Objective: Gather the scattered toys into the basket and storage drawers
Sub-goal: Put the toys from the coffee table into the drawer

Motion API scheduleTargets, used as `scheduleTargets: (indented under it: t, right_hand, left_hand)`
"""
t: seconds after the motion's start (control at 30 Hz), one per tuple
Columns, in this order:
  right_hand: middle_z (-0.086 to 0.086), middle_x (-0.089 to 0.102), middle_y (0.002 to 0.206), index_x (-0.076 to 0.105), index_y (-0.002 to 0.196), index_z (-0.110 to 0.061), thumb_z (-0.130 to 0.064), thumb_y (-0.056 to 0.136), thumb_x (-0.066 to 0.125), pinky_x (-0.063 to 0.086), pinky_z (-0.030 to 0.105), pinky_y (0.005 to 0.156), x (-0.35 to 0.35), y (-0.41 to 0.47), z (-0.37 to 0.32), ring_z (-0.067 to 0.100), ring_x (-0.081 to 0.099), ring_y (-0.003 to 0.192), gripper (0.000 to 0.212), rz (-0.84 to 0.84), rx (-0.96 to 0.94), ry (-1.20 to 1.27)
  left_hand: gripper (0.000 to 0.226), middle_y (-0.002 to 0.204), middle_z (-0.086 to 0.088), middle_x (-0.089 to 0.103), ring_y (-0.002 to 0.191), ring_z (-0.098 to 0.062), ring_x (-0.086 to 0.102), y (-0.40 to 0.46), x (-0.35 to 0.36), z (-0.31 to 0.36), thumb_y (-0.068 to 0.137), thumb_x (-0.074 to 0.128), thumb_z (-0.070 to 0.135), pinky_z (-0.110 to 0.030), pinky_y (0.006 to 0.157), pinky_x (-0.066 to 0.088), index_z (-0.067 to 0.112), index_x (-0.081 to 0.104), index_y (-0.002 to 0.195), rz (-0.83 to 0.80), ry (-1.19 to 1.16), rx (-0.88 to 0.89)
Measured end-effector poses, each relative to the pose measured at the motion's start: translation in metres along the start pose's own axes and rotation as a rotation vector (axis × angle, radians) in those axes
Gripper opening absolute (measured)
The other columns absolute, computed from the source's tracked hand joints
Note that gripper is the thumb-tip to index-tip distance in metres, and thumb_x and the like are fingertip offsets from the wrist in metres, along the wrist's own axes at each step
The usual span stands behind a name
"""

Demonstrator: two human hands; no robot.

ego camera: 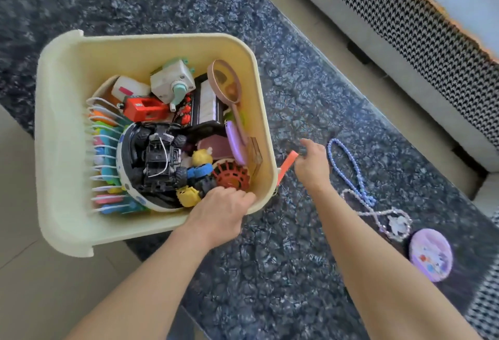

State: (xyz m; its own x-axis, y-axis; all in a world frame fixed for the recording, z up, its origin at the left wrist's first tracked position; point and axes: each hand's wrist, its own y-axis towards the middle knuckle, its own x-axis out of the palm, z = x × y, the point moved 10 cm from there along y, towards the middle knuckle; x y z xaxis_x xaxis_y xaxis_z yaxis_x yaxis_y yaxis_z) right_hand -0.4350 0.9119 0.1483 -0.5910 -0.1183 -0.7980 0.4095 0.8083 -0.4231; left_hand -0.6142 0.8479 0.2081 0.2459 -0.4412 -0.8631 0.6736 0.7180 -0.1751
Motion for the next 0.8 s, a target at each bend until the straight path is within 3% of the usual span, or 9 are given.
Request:
scheduleTargets:
  t: [0.1,0.2,0.27,0.33,0.4,0.5,0.57,0.7,0.8]
  right_hand:
    - [0.007,0.019,0.154,0.036,0.141,-0.019,-0.017,0.094,0.047,0.036,0.044,0.104,0.043,-0.012,0.008,0.03,0.036,0.132,0.049,-0.161,-0.163,-0.199]
    - [0.002,0.012,0.157,0.022,0.146,-0.031,-0.032,0.09,0.054,0.025,0.047,0.109,0.082,-0.031,0.011,0.029,0.021,0.141,0.065,-0.251,-0.326,-0.38]
    - [-0.002,0.028,0.151,0.026,0.143,-0.032,-0.037,0.083,0.063,0.025,0.044,0.108,0.089,-0.041,0.021,0.025,0.024,0.139,0.071,-0.221,-0.313,-0.394]
    - [-0.001,0.055,0.124,0.051,0.123,-0.023,-0.033,0.073,0.074,0.04,0.042,0.087,0.078,-0.048,0.026,0.029,0.05,0.116,0.056,-0.076,-0.288,-0.411]
    - [0.002,0.063,0.097,0.057,0.101,-0.016,-0.03,0.069,0.077,0.04,0.035,0.064,0.066,-0.056,0.039,0.03,0.059,0.09,0.041,0.01,-0.237,-0.434]
    - [0.004,0.06,0.091,0.042,0.097,-0.016,-0.025,0.086,0.054,0.035,0.031,0.062,0.07,-0.072,0.094,0.029,0.057,0.087,0.019,-0.197,0.079,-0.189]
    - [0.003,0.057,0.083,0.045,0.088,-0.016,-0.021,0.086,0.051,0.035,0.031,0.063,0.056,-0.097,0.132,0.028,0.054,0.081,0.008,-0.15,0.295,0.071]
    - [0.004,0.06,0.094,0.057,0.099,-0.011,-0.011,0.086,0.051,0.039,0.03,0.072,0.036,-0.135,0.17,0.023,0.054,0.087,0.014,-0.021,0.407,0.286]
    - [0.007,0.042,0.138,0.04,0.137,-0.018,-0.016,0.087,0.058,0.039,0.033,0.096,0.042,-0.138,0.153,0.023,0.045,0.123,0.053,-0.128,0.218,0.143]
  left_hand:
    - [0.034,0.057,0.004,0.057,0.05,-0.02,0.056,0.002,0.005,-0.002,0.046,0.07,-0.004,-0.026,0.048,0.043,0.016,0.056,0.07,0.012,0.054,0.023]
    - [0.038,0.054,0.004,0.054,0.046,-0.021,0.053,0.003,0.006,0.0,0.042,0.072,-0.006,-0.025,0.043,0.043,0.015,0.055,0.068,0.01,0.084,0.031]
    - [0.039,0.053,0.003,0.054,0.046,-0.021,0.053,0.003,0.006,0.001,0.041,0.072,-0.007,-0.023,0.043,0.043,0.014,0.057,0.07,0.025,0.097,0.032]
    - [0.039,0.053,0.003,0.054,0.045,-0.022,0.053,0.003,0.004,0.0,0.042,0.073,-0.007,-0.022,0.044,0.041,0.013,0.058,0.071,0.041,0.106,0.026]
    - [0.039,0.053,0.002,0.054,0.046,-0.023,0.053,0.003,0.004,0.0,0.043,0.074,-0.008,-0.022,0.044,0.04,0.013,0.058,0.071,0.048,0.125,0.021]
    - [0.037,0.053,0.001,0.052,0.045,-0.024,0.052,0.003,0.003,0.003,0.046,0.074,-0.009,-0.023,0.044,0.039,0.012,0.054,0.069,0.06,0.148,0.032]
    - [0.038,0.051,0.0,0.049,0.044,-0.026,0.05,0.004,0.002,0.007,0.048,0.073,-0.009,-0.025,0.042,0.039,0.012,0.049,0.067,0.064,0.168,0.047]
    - [0.04,0.047,-0.001,0.049,0.039,-0.027,0.05,0.001,0.0,0.015,0.044,0.077,-0.008,-0.026,0.036,0.038,0.01,0.05,0.066,0.078,0.257,0.058]
    - [0.041,0.045,-0.001,0.049,0.035,-0.026,0.05,-0.004,0.002,0.018,0.04,0.079,-0.008,-0.024,0.032,0.034,0.01,0.052,0.066,0.074,0.295,0.057]
